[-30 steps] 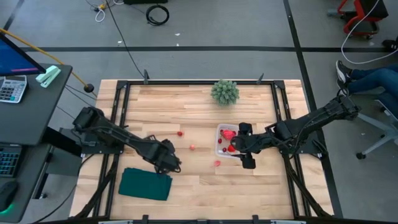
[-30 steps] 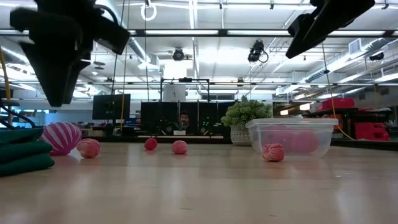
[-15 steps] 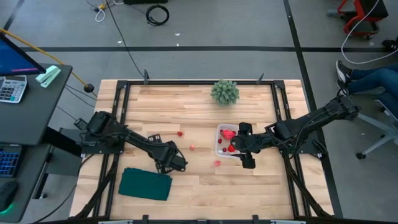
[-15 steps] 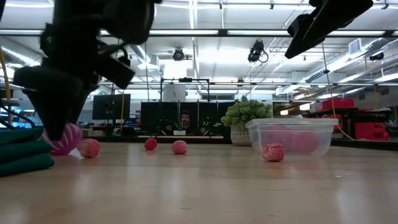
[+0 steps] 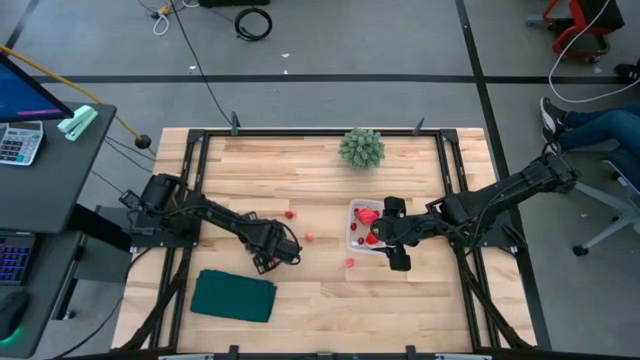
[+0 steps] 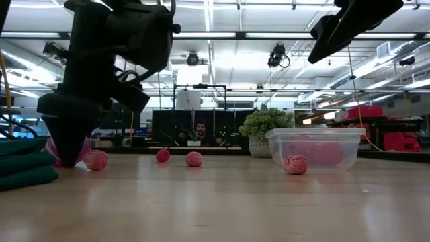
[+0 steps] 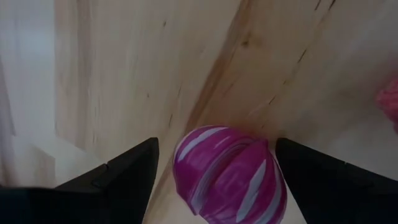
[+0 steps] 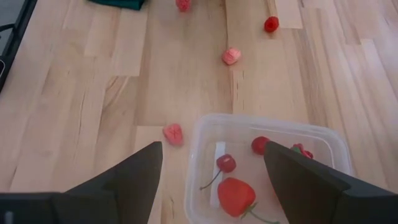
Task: Pick and placing Produce into tupperware
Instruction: Put the violet onion into the transparent bin
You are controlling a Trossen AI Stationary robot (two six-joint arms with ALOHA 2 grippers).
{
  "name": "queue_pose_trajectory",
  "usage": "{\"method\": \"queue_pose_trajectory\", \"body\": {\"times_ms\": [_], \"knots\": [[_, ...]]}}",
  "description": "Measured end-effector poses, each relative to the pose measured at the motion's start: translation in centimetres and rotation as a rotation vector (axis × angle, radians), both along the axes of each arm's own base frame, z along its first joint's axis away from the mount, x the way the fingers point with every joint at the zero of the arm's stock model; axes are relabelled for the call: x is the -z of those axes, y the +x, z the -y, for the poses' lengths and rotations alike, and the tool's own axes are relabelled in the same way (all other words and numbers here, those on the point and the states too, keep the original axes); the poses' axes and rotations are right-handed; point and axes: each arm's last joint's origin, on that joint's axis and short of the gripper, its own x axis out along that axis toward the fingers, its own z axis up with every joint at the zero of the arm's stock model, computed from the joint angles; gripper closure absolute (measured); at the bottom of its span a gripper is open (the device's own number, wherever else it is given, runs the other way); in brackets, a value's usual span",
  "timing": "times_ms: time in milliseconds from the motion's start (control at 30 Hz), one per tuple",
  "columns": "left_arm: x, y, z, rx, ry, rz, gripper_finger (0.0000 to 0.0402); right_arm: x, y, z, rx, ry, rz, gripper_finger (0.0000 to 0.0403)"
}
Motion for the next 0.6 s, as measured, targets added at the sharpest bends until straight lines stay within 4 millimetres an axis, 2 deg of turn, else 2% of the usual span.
{"method": "queue_pose_trajectory", "body": {"times_ms": [300, 600], "knots": [[0.10, -0.21, 0.65, -0.147, -0.024, 0.016, 0.0077, 0.00, 0.00, 0.00, 0.007, 0.006, 0.001, 0.0112], [0.21, -0.14, 0.82, -0.293, -0.019, 0.045, 0.0143, -0.01, 0.00, 0.00, 0.047, 0.043, 0.001, 0.0112]]}}
